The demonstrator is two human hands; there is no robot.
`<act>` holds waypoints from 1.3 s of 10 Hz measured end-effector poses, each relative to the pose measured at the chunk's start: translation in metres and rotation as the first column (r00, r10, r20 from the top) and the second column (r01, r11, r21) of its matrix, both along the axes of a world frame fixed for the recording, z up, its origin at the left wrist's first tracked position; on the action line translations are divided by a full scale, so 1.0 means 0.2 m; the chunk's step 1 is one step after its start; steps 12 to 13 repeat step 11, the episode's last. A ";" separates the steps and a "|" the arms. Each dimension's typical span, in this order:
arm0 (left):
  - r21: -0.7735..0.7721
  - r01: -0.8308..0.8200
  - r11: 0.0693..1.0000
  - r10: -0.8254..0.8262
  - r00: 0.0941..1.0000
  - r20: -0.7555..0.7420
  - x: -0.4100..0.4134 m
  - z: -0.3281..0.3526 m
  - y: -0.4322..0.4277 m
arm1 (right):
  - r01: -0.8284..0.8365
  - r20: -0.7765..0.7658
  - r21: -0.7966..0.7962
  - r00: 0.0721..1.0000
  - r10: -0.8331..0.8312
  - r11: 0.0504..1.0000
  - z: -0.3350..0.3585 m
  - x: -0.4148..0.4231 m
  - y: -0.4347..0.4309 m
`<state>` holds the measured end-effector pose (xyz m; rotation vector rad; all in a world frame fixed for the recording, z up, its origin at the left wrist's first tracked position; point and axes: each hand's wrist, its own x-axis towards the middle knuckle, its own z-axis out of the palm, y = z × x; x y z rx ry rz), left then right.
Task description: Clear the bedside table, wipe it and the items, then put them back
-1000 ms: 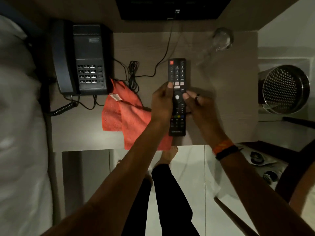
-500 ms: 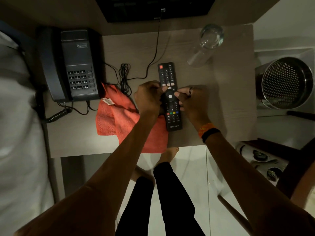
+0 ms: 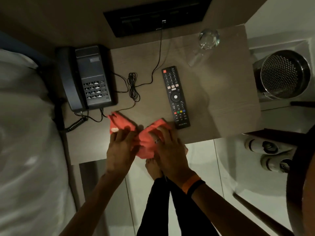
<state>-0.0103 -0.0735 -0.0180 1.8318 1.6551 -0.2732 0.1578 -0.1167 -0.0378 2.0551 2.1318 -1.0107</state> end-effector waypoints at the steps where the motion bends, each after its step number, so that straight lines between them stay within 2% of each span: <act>1: -0.181 -0.333 0.925 0.374 0.883 0.285 -0.02 0.04 -0.06 | 0.002 -0.024 0.010 1.000 -0.002 1.000 0.00 -0.04 0.01; 2: -0.396 -0.466 0.791 0.601 0.711 0.364 0.01 0.12 -0.07 | 0.059 -0.141 0.015 0.988 -0.056 0.998 0.06 0.02 -0.02; 3: -0.444 -0.303 0.843 0.520 0.669 0.531 0.20 0.30 -0.08 | 0.313 -0.281 0.149 0.923 -0.264 0.938 0.26 0.22 -0.17; 4: -0.493 -0.136 0.859 0.472 0.583 0.661 0.48 0.43 -0.09 | 0.528 -0.307 0.264 0.839 -0.448 0.808 0.40 0.47 -0.32; 5: -0.341 0.192 0.920 0.197 0.525 0.828 1.06 0.56 -0.18 | 0.679 -0.243 0.479 0.711 -0.660 0.556 0.60 0.90 -0.61; 6: -0.139 0.362 0.922 -0.046 0.459 0.887 1.45 0.58 -0.31 | 0.777 -0.213 0.496 0.543 -0.813 0.389 0.69 1.14 -0.84; 7: 0.262 0.552 0.792 -0.533 0.416 0.736 1.88 0.45 -0.53 | 0.834 -0.051 0.468 0.356 -0.933 0.293 0.67 1.37 -1.13; 8: 0.465 0.701 0.541 -0.841 0.446 0.306 2.01 0.32 -0.68 | 0.822 0.270 0.325 0.392 -0.879 0.467 0.57 1.41 -1.27; 9: 0.534 0.781 0.324 -0.935 0.352 0.054 2.00 0.16 -0.77 | 0.816 0.402 0.140 0.472 -0.785 0.562 0.43 1.39 -1.36; 10: 0.569 0.755 0.326 -0.936 0.343 0.082 2.03 0.16 -0.73 | 0.829 0.391 0.140 0.456 -0.800 0.541 0.42 1.39 -1.33; 11: 0.551 0.725 0.414 -0.886 0.459 0.061 1.96 0.27 -0.77 | 0.818 0.291 0.276 0.430 -0.855 0.505 0.50 1.35 -1.31; 13: 0.551 0.725 0.414 -0.886 0.459 0.061 1.96 0.27 -0.77 | 0.818 0.291 0.276 0.430 -0.855 0.505 0.50 1.35 -1.31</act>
